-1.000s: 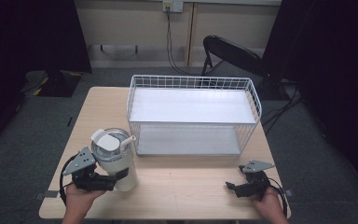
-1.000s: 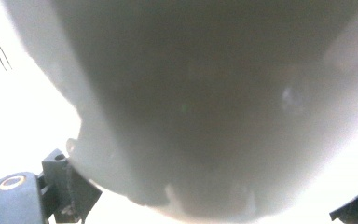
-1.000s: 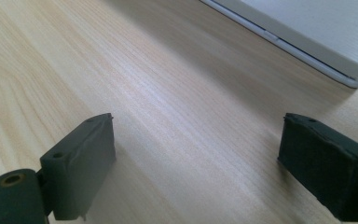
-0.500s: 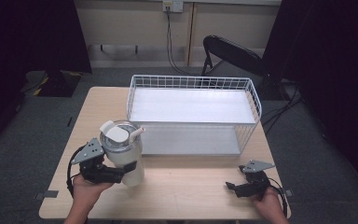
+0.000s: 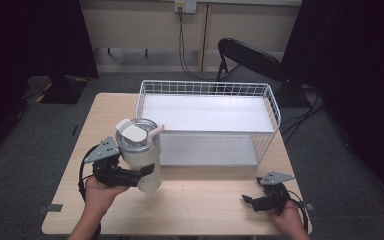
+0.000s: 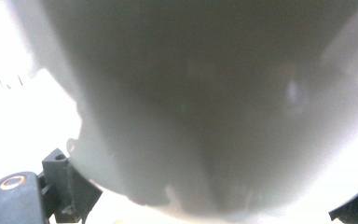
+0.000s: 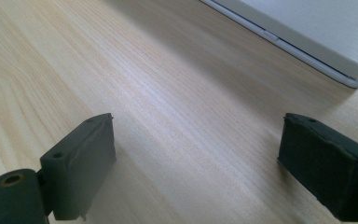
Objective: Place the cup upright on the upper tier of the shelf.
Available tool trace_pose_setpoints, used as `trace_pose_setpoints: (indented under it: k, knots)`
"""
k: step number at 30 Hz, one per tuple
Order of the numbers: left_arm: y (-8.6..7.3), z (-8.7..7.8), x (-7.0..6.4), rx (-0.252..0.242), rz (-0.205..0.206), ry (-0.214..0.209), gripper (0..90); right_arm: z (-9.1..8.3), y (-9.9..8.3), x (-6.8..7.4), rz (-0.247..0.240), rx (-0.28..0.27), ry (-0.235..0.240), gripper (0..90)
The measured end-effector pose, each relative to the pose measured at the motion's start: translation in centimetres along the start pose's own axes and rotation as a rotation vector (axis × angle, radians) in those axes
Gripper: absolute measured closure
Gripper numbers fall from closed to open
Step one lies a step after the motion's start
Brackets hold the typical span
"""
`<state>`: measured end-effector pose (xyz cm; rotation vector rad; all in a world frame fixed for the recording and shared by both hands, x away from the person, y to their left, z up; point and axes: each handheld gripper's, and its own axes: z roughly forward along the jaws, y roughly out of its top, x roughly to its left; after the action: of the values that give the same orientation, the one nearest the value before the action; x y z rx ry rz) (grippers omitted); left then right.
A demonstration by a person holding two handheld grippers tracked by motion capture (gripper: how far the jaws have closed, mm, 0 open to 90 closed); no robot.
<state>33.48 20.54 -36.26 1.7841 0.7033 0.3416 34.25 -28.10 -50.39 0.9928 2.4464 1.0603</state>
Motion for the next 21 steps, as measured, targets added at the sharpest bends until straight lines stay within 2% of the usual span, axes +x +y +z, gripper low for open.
trace_pose_setpoints:
  k: [3, 21]
  knots:
    - [0.5, 0.5, 0.0, 0.002, -0.009, -0.015, 10.2, 0.0, 0.0, 0.0, 0.0, 0.0, -0.001, 10.0]
    - [3.3, 1.9, -0.1, 0.015, 0.008, -0.031, 10.3, 0.0, 0.0, 0.0, -0.001, 0.0, 0.0, 10.0]
